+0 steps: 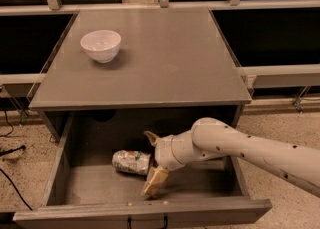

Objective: Place 7up can into top drawer

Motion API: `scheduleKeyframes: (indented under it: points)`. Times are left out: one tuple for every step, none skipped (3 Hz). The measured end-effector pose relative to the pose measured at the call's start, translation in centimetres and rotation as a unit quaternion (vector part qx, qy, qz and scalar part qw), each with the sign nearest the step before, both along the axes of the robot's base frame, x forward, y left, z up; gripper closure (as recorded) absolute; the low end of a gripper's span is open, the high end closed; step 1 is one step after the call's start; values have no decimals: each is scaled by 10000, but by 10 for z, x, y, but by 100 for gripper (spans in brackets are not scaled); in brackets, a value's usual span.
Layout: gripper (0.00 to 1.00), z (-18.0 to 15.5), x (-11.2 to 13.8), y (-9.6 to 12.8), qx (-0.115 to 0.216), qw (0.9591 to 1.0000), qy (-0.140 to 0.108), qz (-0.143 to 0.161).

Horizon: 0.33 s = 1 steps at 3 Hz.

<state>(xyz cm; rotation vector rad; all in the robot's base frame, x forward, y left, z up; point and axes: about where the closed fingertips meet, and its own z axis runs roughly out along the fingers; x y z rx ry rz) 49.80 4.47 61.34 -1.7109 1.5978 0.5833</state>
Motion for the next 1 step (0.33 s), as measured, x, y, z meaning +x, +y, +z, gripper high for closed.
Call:
scheduleKeyframes:
  points:
    - [0,0,0,0,0,10000,0,0]
